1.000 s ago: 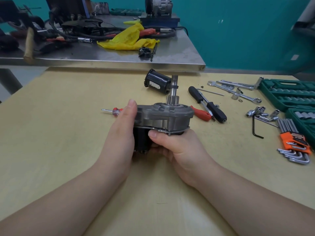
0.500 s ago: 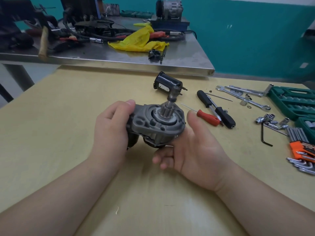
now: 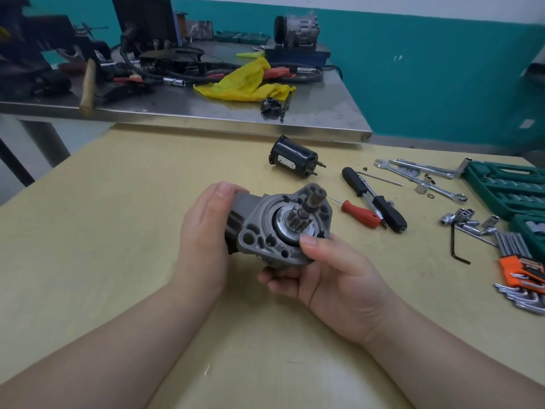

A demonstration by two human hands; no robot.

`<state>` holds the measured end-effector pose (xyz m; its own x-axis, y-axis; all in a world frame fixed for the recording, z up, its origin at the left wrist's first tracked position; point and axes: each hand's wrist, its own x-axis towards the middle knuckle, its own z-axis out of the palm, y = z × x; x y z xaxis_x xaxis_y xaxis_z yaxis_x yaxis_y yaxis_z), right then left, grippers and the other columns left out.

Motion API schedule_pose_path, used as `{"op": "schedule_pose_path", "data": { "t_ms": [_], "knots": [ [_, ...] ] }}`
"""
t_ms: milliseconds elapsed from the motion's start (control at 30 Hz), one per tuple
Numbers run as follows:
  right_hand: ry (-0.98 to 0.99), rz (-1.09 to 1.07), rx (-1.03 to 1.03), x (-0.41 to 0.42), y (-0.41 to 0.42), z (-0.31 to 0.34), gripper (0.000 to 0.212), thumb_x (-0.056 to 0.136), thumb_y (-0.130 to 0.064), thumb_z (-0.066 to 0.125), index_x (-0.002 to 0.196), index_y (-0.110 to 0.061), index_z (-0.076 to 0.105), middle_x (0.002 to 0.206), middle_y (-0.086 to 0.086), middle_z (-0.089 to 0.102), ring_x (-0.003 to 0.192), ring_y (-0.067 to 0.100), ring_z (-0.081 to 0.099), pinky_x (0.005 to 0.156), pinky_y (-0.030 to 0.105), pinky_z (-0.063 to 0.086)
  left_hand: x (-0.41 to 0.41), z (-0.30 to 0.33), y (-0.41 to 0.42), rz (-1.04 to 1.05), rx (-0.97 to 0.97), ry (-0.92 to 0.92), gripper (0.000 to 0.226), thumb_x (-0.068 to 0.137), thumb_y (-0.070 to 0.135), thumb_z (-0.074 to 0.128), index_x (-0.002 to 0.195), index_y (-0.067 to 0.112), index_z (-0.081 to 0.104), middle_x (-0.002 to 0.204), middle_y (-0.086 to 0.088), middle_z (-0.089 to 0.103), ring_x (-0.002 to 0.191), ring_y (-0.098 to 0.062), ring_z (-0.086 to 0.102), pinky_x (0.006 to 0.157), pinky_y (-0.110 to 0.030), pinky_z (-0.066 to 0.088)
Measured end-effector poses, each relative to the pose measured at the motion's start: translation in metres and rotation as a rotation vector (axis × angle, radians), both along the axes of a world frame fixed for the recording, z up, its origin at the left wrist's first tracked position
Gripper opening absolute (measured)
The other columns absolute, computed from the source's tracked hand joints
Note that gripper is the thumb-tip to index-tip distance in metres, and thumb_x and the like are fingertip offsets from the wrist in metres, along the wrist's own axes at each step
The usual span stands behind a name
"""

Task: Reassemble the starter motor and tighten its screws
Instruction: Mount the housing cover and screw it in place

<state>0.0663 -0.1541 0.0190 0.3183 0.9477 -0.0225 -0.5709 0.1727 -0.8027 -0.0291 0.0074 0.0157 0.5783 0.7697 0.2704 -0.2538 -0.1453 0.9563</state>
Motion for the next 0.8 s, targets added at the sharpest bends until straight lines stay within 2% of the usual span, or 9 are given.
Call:
{"op": "schedule_pose_path", "data": {
  "t_ms": [100, 167, 300, 467, 567, 633, 667, 733, 800],
  "knots": [
    [-0.01, 0.023, 0.045, -0.002, 0.0, 0.0, 0.048, 0.093, -0.016, 0.067, 0.139, -0.003, 0.063, 0.126, 0.027, 0.067, 0.101, 0.041, 0.07, 0.086, 0.043, 0.06, 0.001, 0.002, -0.001, 0.012, 0.056, -0.028, 0.047, 0.092, 0.059, 0.053, 0.091, 0.018, 0.076, 0.087, -0.007, 0.078, 0.08, -0.025, 0.074, 0.066, -0.03, 0.058],
    [-0.008, 0.044, 0.061, -0.004, -0.001, 0.0, 0.05, 0.094, -0.014, 0.066, 0.142, -0.002, 0.059, 0.128, 0.028, 0.065, 0.103, 0.041, 0.069, 0.087, 0.043, 0.059, -0.002, 0.003, -0.001, 0.005, 0.095, -0.05, 0.05, 0.091, 0.06, 0.056, 0.094, 0.014, 0.075, 0.09, -0.01, 0.078, 0.086, -0.035, 0.074, 0.074, -0.043, 0.06],
    [-0.055, 0.081, 0.064, -0.007, -0.002, -0.002, 0.049, 0.098, -0.01, 0.063, 0.144, 0.001, 0.055, 0.131, 0.029, 0.063, 0.105, 0.042, 0.067, 0.088, 0.042, 0.057, -0.01, 0.004, 0.002, -0.015, 0.111, -0.061, 0.054, 0.089, 0.053, 0.062, 0.089, -0.001, 0.067, 0.087, -0.036, 0.067, 0.081, -0.056, 0.064, 0.075, -0.068, 0.053],
    [-0.093, 0.179, 0.05, -0.012, -0.001, -0.004, 0.053, 0.096, -0.018, 0.072, 0.144, -0.004, 0.057, 0.131, 0.025, 0.065, 0.11, 0.043, 0.066, 0.088, 0.043, 0.056, -0.012, 0.011, 0.012, -0.058, 0.063, -0.066, 0.059, 0.081, 0.045, 0.066, 0.082, -0.013, 0.059, 0.085, -0.047, 0.056, 0.08, -0.063, 0.056, 0.073, -0.071, 0.049],
    [-0.09, 0.224, 0.007, -0.008, -0.001, -0.002, 0.064, 0.094, -0.042, 0.074, 0.147, -0.009, 0.057, 0.137, 0.023, 0.063, 0.117, 0.043, 0.062, 0.09, 0.05, 0.051, -0.014, 0.018, 0.026, -0.12, 0.094, -0.044, 0.051, 0.076, 0.041, 0.066, 0.08, -0.01, 0.064, 0.084, -0.045, 0.061, 0.077, -0.06, 0.061, 0.067, -0.065, 0.052],
    [-0.074, 0.117, -0.069, -0.001, 0.001, 0.0, 0.063, 0.093, -0.049, 0.068, 0.144, -0.012, 0.06, 0.137, 0.021, 0.065, 0.112, 0.041, 0.064, 0.086, 0.05, 0.052, -0.017, 0.02, 0.039, -0.175, 0.147, -0.018, 0.046, 0.075, 0.04, 0.067, 0.079, -0.007, 0.067, 0.076, -0.032, 0.067, 0.069, -0.042, 0.067, 0.059, -0.043, 0.053],
    [-0.048, 0.016, -0.115, 0.005, 0.001, 0.002, 0.062, 0.091, -0.049, 0.067, 0.141, -0.013, 0.061, 0.133, 0.019, 0.068, 0.104, 0.039, 0.067, 0.079, 0.047, 0.054, -0.019, 0.022, 0.045, -0.209, 0.18, -0.004, 0.045, 0.074, 0.039, 0.067, 0.079, -0.005, 0.069, 0.072, -0.023, 0.069, 0.065, -0.03, 0.068, 0.057, -0.032, 0.052],
    [-0.08, -0.254, -0.208, 0.018, 0.0, 0.003, 0.054, 0.089, -0.04, 0.072, 0.135, -0.014, 0.064, 0.118, 0.015, 0.073, 0.083, 0.028, 0.07, 0.062, 0.036, 0.05, -0.023, 0.025, 0.053, -0.267, 0.236, 0.028, 0.043, 0.074, 0.04, 0.067, 0.079, -0.003, 0.071, 0.069, -0.016, 0.07, 0.061, -0.018, 0.067, 0.055, -0.025, 0.05],
    [-0.302, -0.527, -0.316, 0.032, -0.002, 0.001, 0.028, 0.096, -0.025, 0.074, 0.123, -0.019, 0.072, 0.103, 0.009, 0.077, 0.072, 0.017, 0.066, 0.059, 0.029, 0.043, -0.025, 0.027, 0.058, -0.307, 0.273, 0.05, 0.044, 0.074, 0.041, 0.067, 0.079, -0.003, 0.071, 0.068, -0.011, 0.07, 0.061, -0.013, 0.069, 0.055, -0.021, 0.05]
  ]
}}
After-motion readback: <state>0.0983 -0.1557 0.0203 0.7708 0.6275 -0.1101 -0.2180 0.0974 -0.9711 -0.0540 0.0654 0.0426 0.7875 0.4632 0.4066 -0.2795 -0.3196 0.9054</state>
